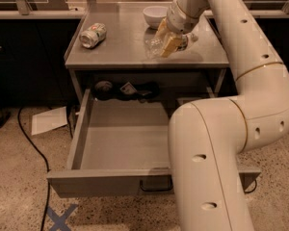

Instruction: Place water bottle into top drawer

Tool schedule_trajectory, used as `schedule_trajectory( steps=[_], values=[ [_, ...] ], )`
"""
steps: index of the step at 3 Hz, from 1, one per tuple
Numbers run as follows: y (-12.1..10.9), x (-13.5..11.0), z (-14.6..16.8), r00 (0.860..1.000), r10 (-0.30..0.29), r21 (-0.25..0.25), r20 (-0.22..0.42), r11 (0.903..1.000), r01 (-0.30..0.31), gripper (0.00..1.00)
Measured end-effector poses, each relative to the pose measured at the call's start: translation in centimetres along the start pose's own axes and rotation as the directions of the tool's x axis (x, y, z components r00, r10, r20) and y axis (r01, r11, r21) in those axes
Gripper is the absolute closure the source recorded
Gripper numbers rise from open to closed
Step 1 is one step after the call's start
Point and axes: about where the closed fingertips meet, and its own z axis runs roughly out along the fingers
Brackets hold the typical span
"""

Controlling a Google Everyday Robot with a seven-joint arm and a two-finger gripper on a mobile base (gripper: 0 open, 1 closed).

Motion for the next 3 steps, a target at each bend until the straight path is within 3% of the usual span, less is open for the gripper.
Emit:
schedule_trajectory(
  steps=[1,2,3],
  values=[
    [-0.9,-4.1,-3.0,0.999,-0.024,0.053,0.023,0.9984,0.022,1.0],
    [-1.7,-8.1,-8.0,0.998,-0.034,0.194,0.056,0.9807,0.022,1.0],
    [-0.3,-9.4,-14.7,0.997,0.012,0.359,0.074,0.9325,-0.038,1.0]
  ],
)
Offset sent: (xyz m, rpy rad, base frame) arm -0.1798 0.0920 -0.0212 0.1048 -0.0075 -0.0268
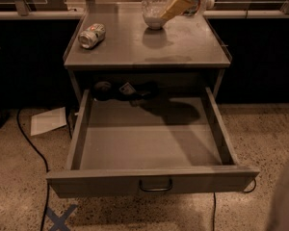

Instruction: Place water bottle into top drawer

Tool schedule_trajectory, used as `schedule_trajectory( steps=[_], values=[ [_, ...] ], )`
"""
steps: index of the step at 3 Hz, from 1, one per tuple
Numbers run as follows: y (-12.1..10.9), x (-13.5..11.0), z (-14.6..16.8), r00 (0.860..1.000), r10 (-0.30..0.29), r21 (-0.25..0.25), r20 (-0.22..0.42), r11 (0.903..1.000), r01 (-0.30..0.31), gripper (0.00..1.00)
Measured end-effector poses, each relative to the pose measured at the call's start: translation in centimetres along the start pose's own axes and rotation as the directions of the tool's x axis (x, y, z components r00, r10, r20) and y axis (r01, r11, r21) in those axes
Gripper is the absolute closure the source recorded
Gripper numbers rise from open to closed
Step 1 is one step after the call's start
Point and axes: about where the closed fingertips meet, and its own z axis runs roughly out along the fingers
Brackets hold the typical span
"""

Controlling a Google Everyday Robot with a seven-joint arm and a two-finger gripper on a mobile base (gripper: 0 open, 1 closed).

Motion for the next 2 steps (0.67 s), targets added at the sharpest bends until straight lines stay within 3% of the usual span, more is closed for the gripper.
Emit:
schedule_trajectory(
  steps=[1,2],
  values=[
    [2.9,1.1,-1.9,0.998,0.066,0.063,0.005,0.9958,-0.066,1.0],
    [10.8,4.0,3.4,0.991,0.135,-0.079,0.002,0.9877,-0.135,1.0]
  ],
)
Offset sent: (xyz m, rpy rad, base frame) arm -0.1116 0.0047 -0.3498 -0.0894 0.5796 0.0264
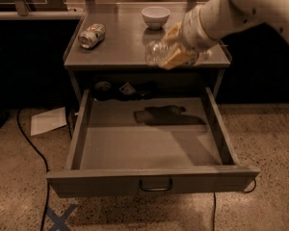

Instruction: Place water bottle into top drawer

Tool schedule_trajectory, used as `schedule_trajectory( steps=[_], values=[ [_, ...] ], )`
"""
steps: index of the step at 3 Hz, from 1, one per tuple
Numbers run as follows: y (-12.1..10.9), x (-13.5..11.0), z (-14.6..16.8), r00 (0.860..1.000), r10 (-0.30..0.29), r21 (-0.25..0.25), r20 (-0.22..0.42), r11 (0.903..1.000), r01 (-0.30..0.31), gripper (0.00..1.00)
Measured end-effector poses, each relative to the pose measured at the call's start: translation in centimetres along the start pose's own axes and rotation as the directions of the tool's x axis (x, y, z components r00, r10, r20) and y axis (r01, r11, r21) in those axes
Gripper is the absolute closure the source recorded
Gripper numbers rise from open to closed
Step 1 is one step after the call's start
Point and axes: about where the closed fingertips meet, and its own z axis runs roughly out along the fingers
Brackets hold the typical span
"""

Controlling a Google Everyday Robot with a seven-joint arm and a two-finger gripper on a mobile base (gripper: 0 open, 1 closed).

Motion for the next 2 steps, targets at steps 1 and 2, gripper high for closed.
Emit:
schedule_trajectory(
  steps=[1,2],
  values=[
    [3.44,0.97,2.61,1.0,0.007,-0.081,-0.016,0.9967,-0.009,1.0],
    [3.44,0.97,2.61,1.0,0.007,-0.081,-0.016,0.9967,-0.009,1.0]
  ],
)
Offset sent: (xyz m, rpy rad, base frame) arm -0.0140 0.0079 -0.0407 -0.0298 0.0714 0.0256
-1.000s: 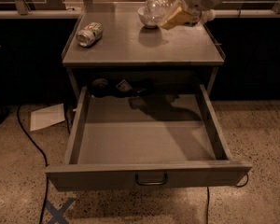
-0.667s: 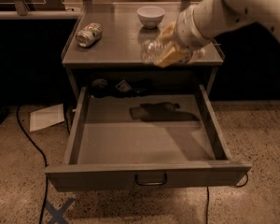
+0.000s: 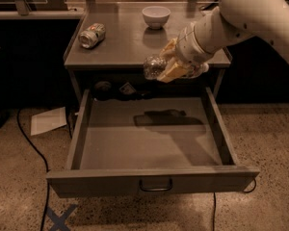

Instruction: Place water bottle into top drawer

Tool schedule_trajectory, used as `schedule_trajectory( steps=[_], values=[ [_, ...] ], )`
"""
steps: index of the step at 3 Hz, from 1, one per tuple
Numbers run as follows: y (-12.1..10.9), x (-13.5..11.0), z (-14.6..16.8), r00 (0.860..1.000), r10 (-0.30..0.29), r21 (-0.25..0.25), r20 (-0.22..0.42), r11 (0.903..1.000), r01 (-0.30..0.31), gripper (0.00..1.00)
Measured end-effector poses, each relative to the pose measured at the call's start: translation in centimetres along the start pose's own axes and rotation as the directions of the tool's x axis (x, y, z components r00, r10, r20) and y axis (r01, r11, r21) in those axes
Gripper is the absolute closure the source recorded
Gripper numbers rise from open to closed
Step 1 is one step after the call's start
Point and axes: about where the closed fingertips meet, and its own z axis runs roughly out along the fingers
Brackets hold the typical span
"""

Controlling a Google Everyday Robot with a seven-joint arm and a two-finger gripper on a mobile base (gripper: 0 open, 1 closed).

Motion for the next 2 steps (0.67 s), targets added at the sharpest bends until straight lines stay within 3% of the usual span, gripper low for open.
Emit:
schedule_trajectory(
  steps=[1,2],
  values=[
    [1.3,0.7,0.8,0.999,0.033,0.0,-0.007,0.9995,-0.033,1.0],
    [4.9,2.1,3.3,0.996,0.091,-0.066,-0.007,0.9937,-0.091,1.0]
  ],
)
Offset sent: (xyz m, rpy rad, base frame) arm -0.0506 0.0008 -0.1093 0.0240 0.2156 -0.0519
